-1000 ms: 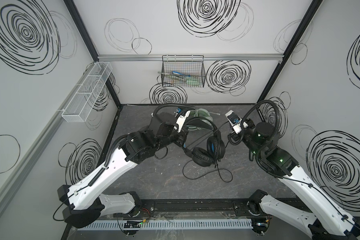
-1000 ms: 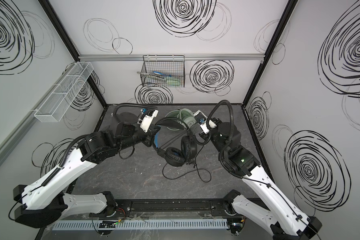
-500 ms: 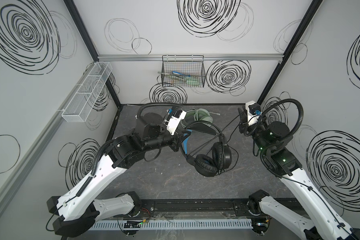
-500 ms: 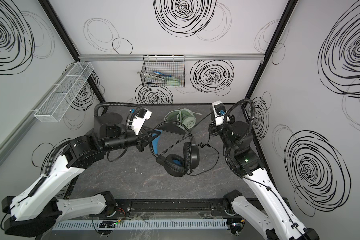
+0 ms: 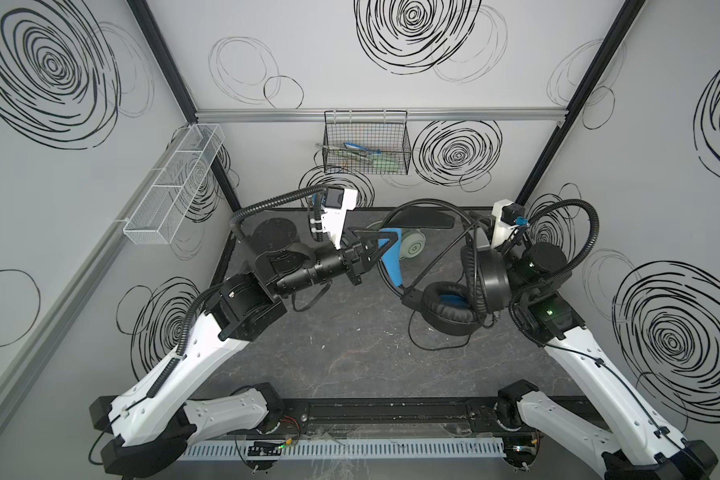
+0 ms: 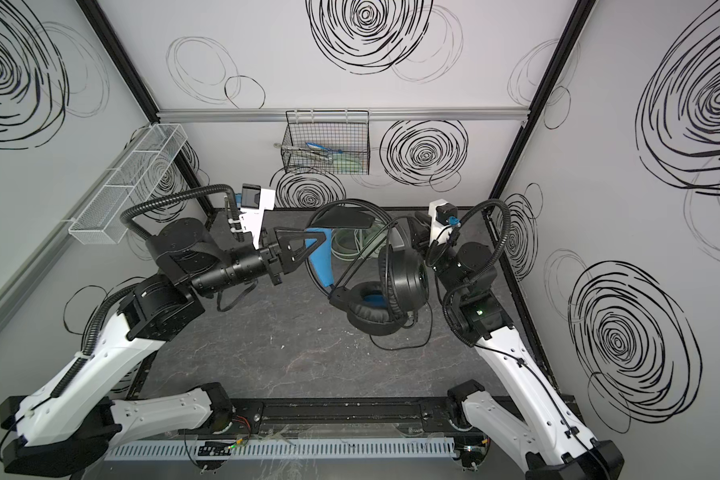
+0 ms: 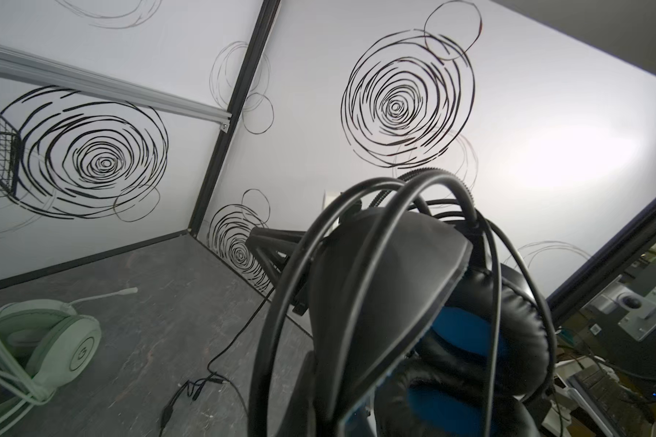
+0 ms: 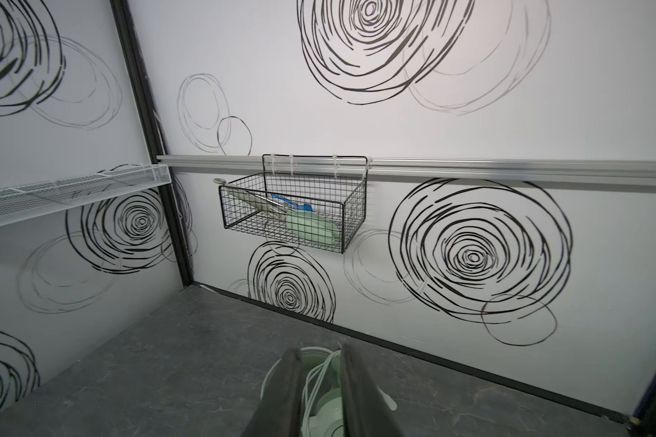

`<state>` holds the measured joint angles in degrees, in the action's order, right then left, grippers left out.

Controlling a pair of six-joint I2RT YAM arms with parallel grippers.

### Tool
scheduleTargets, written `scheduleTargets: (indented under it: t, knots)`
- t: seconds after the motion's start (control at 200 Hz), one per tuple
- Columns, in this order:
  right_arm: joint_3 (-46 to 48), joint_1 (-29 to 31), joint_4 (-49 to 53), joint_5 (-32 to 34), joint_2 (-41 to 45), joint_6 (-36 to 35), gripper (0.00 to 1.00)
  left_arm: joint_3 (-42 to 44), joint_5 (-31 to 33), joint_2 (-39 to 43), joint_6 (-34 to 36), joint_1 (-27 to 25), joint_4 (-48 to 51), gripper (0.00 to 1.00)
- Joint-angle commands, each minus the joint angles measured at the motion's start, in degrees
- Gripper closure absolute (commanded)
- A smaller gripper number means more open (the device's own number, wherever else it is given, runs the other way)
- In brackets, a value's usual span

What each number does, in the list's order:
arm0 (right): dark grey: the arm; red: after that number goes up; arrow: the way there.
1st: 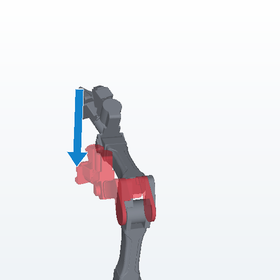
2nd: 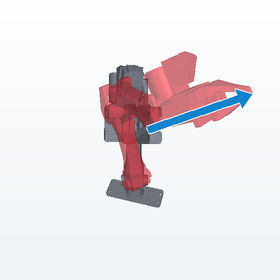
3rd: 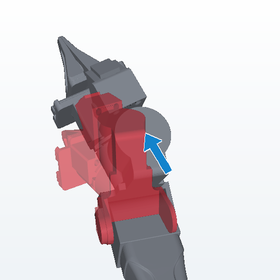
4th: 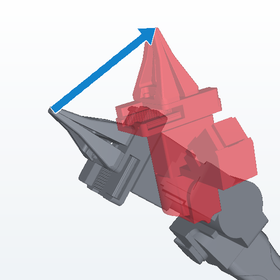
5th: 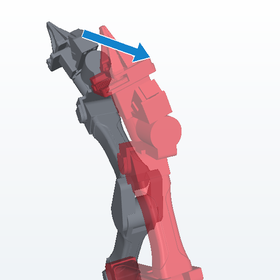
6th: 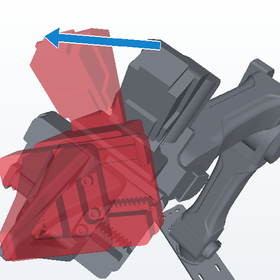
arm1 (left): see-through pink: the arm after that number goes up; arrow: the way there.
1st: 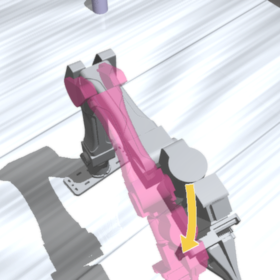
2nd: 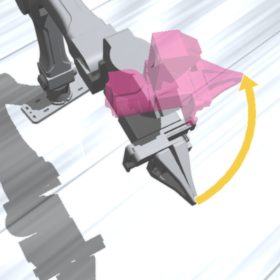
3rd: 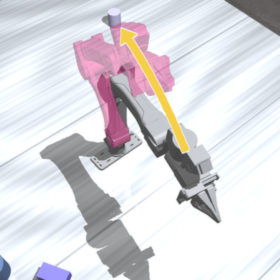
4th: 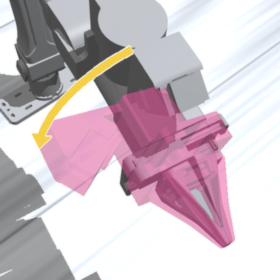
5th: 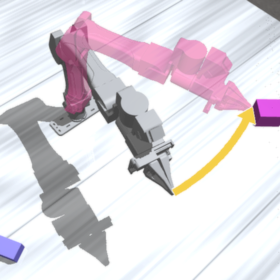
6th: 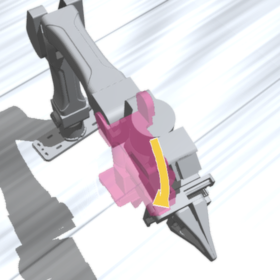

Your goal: Wrap the headphones

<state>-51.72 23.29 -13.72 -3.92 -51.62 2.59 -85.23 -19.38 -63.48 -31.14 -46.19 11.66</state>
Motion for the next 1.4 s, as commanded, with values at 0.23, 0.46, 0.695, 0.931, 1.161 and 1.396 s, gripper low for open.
scheduleTargets:
  t: [0.23,0.46,0.695,0.931,1.161,1.396]
  knots:
    - [4.71,3.1,-8.83,-8.58,0.29,7.26,0.77,-8.19,0.28,-5.05,-9.1,-0.94,-20.78,1.0]
    - [5.5,6.79,-11.37,-10.9,-1.5,9.04,0.76,-9.76,0.27,-8.78,-15.07,-1.74,-27.21,1.0]
    - [4.44,12.03,-11.42,-12.42,-4.06,8.48,0.76,-10.21,6.93,-9.82,-16.75,-2.76,-30.56,1.0]
    - [7.53,15.76,-10.24,-12.1,-3.1,8.46,0.83,-11.39,17.39,-9.91,-15.74,-0.15,-28.24,1.0]
    - [10.4,21.08,-6.58,-9.89,-0.35,8.72,0.9,-12.08,25.03,-9.82,-17.0,3.84,-25.28,1.0]
    - [13.05,31.11,-2.8,-5.52,0.37,8.22,0.97,-11.79,28.9,-9.66,-20.03,7.26,-22.22,1.0]
